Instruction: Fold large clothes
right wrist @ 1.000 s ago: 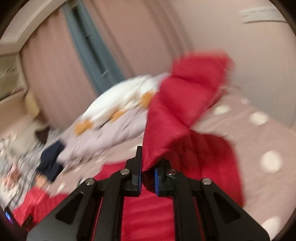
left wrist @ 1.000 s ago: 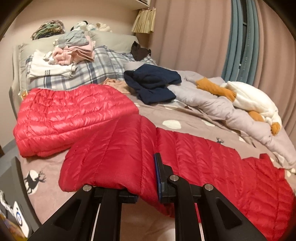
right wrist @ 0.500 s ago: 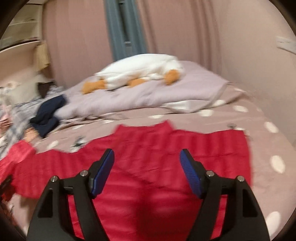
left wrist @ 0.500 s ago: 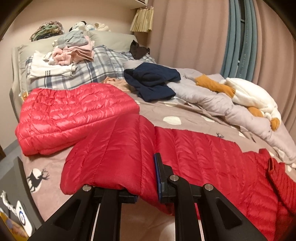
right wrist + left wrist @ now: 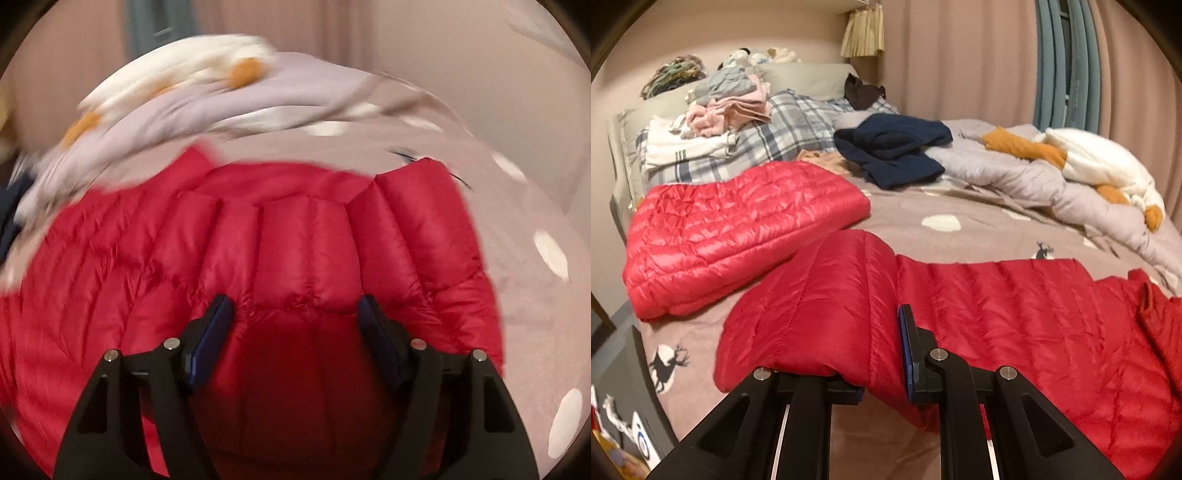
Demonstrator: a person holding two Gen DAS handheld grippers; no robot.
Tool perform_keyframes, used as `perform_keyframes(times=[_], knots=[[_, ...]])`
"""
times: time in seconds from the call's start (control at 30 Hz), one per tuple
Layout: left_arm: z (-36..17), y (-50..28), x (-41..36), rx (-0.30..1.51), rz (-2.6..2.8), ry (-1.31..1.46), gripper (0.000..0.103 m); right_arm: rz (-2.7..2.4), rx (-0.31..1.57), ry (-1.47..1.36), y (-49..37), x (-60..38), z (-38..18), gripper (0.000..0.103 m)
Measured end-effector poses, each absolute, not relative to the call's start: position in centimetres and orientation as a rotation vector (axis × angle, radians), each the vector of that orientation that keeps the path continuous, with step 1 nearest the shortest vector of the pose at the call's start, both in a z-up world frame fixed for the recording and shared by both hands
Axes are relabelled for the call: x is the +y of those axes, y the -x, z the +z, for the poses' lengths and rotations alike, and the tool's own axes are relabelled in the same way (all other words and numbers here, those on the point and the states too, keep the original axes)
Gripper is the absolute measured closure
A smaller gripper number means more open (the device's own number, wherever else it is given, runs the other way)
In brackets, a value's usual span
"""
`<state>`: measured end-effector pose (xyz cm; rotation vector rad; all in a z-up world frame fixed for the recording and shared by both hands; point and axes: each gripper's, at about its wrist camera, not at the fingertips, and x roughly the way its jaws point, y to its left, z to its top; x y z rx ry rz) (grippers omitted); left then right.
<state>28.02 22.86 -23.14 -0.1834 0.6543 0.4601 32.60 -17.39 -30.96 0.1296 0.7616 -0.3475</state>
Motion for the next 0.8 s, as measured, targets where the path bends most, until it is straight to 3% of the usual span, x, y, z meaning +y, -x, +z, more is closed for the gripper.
perform_keyframes(times=[0.17, 0.37, 0.5, 0.6, 0.8], knots=[[-22.5, -27.4, 21.9, 0.636, 0.431, 0.199, 0.088, -0.268, 0.755, -0.111, -31.4, -15.7, -29.5, 0.034], [-21.1, -26.4, 21.1, 0.601, 0.416, 0.208, 0.088, -0.407, 0.664, -0.153, -28.9, -19.6, -26.4, 0.028], [-21.0, -26.5, 20.3, 0.61, 0.429, 0.182, 0.088, -0.511, 0.744, -0.194, -29.1, -22.7, -29.0, 0.021], [-20.6, -26.5, 19.7, 0.623, 0.413, 0.182, 0.088, -0.5, 0.797, -0.194, -29.1, -23.2, -31.1, 0.025], [-17.4, -25.9, 16.4, 0.571, 0.376, 0.134, 0.088, -0.453, 0.649, -0.253, -24.1, -24.2, -24.7, 0.024]])
